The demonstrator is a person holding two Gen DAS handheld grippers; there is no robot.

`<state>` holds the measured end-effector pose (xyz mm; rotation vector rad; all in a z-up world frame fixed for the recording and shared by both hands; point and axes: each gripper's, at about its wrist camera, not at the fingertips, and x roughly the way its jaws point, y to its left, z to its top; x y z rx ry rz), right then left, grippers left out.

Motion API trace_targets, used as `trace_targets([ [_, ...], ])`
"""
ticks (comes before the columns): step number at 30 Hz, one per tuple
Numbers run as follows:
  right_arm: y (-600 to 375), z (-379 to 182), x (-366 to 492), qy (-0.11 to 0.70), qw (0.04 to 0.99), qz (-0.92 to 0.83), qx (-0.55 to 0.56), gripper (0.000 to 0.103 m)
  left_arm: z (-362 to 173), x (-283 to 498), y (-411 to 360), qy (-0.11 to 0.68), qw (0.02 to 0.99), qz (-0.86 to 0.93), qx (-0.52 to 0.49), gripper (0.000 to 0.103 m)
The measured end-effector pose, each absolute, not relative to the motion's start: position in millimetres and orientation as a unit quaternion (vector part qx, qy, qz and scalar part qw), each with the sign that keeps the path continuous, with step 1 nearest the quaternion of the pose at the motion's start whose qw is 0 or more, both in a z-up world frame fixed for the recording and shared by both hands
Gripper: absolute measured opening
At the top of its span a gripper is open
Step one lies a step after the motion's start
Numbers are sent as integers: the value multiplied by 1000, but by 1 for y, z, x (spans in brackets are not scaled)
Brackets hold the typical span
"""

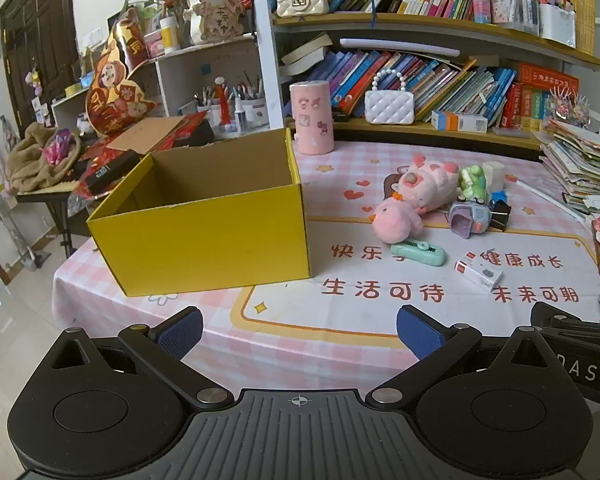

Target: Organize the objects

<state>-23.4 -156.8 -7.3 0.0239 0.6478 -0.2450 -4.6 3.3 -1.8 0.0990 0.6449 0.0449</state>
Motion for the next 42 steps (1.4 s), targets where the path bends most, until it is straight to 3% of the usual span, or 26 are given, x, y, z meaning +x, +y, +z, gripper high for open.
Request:
trace_targets([
  [42,-146,-8,-17,319,940,-123,3,103,-5,8,14,322,946,17,44,103],
])
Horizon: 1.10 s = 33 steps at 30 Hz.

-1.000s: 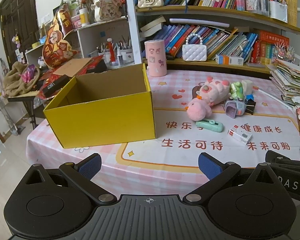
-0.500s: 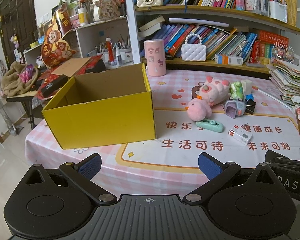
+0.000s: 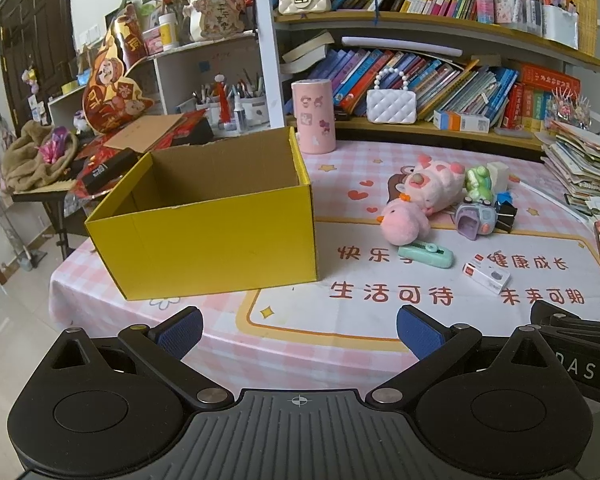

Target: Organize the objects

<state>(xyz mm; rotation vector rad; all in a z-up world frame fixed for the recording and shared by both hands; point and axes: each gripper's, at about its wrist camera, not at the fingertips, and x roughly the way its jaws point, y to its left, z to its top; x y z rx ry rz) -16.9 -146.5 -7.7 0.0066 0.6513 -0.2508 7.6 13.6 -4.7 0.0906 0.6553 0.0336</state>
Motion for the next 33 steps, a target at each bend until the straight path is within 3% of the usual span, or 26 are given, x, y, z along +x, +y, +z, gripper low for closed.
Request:
trace_targets([
  [33,-177,-31,40,370,925,-86,-9,103,-29,42,-20,363,929,54,51,103],
])
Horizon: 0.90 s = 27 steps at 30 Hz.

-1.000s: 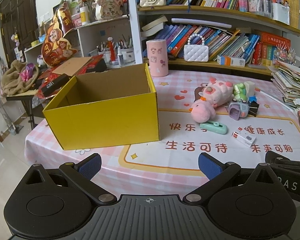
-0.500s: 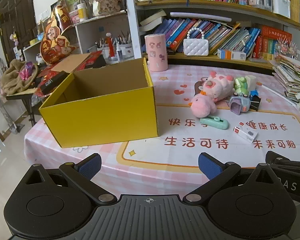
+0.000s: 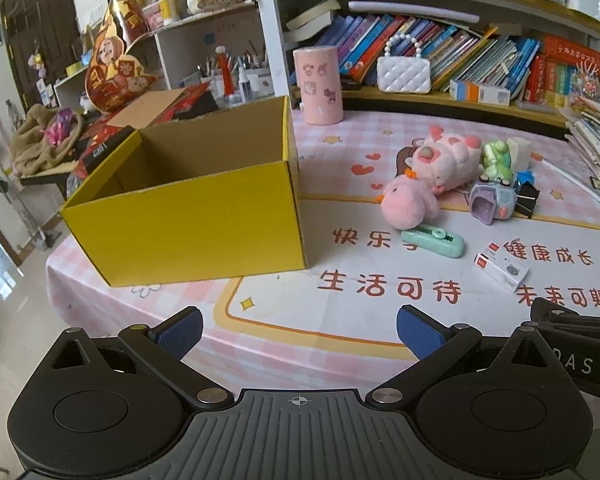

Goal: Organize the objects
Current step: 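Grasp the white staple box with the left tool while the right tool grasps the black binder clip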

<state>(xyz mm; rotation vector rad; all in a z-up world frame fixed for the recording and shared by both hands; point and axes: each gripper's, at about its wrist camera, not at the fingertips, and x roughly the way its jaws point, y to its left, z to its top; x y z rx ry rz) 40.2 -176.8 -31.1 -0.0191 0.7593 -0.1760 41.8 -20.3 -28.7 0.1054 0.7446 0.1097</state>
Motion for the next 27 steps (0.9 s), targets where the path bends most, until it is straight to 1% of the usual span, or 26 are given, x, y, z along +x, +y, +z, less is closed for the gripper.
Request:
trace_targets([
  [14,-215,-43,77,387,921,-53,-1,103,-35,67,-53,381,921,68,41,103],
  [22,-245,-40,91,358,932,-40,31,103,-36,81,-66,378,925,49,-7,103],
  [26,-264,-35,98,340,937,-47,60,99,-41,90,-76,389,921,11,-20,103],
  [27,-270,-33,100,335,939,-49,68,96,-42,92,-78,393,919,-2,-29,103],
])
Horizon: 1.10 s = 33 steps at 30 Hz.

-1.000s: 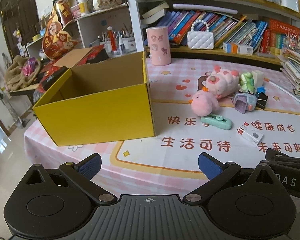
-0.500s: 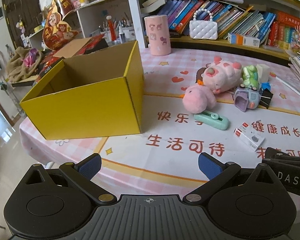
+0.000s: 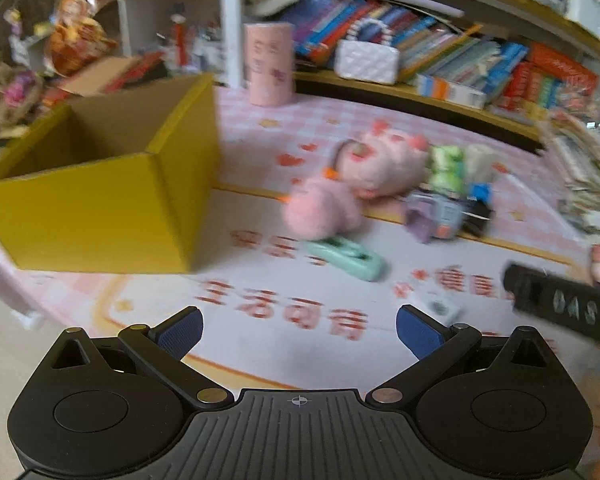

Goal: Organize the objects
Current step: 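Grasp the white staple box with the left tool while the right tool grasps the black binder clip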

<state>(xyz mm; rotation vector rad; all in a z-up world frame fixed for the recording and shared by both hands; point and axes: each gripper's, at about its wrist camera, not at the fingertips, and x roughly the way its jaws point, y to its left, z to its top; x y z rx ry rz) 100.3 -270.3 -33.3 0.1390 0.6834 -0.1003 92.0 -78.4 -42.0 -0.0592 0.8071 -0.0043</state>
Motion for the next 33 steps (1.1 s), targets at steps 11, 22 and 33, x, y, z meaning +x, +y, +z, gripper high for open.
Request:
trace_targets([
  [11,-314,-20,126,306,947,-45,87,82,-58,124,-131,393,914,-100,-8,102],
  [22,-330,-34,148,322,942,-52,80,82,-90,157,-163,415,896,-146,65,65],
  [33,-311,-52,184,345,937,5,45,76,-68,150,-139,394,907,-149,23,58],
])
